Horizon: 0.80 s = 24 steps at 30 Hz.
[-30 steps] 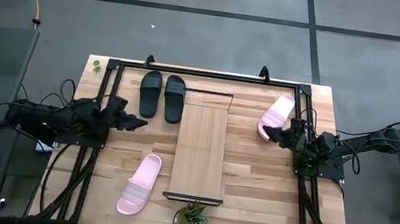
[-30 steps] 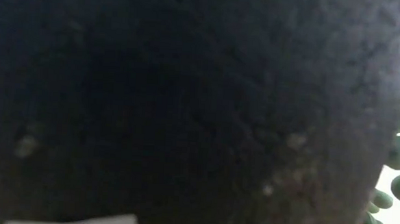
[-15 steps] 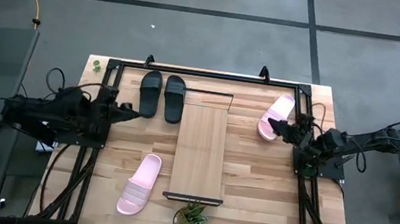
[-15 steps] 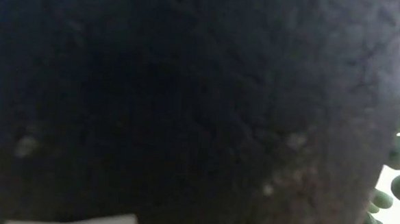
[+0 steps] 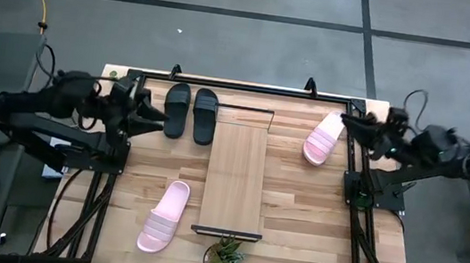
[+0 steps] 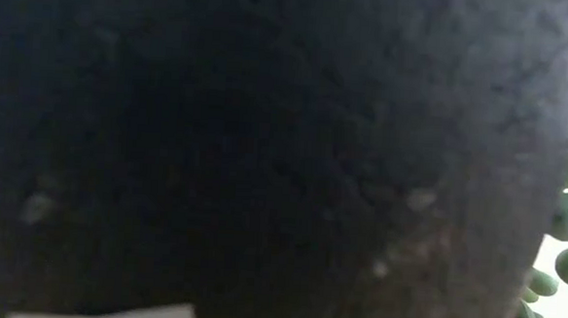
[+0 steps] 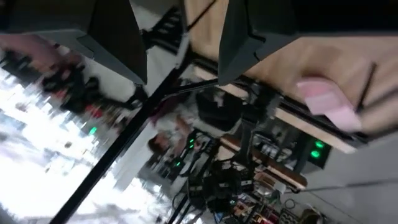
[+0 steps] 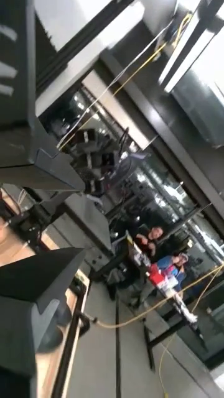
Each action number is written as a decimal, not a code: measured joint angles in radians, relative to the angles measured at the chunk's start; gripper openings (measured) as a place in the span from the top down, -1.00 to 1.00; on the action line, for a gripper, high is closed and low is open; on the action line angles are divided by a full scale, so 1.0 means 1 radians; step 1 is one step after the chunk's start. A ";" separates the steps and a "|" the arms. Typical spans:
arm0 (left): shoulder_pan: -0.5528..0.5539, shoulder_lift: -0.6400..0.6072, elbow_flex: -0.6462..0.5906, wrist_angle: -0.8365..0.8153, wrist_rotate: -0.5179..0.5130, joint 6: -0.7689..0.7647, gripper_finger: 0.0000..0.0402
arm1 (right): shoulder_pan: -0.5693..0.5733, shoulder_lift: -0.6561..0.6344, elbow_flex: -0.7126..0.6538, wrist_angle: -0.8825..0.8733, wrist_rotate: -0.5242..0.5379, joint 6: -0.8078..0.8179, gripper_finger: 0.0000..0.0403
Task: Pick and place slides into the shelf
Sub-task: Put the bottom pink slides on the shelf
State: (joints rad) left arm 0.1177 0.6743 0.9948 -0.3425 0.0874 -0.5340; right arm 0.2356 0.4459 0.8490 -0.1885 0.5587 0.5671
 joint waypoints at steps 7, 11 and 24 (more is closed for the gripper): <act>0.000 0.186 0.316 -0.229 -0.035 0.169 0.09 | 0.000 0.075 0.203 -0.102 0.068 -0.048 0.25; 0.000 0.274 0.474 -0.324 -0.045 0.268 0.09 | 0.000 0.139 0.256 -0.099 0.059 -0.124 0.25; 0.000 0.444 0.755 -0.698 -0.107 0.495 0.09 | 0.000 0.286 0.276 -0.122 0.024 -0.201 0.25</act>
State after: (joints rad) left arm 0.1177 1.1181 1.7495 -1.0400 -0.0192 -0.0387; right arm 0.2359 0.7320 1.1248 -0.3101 0.5827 0.3663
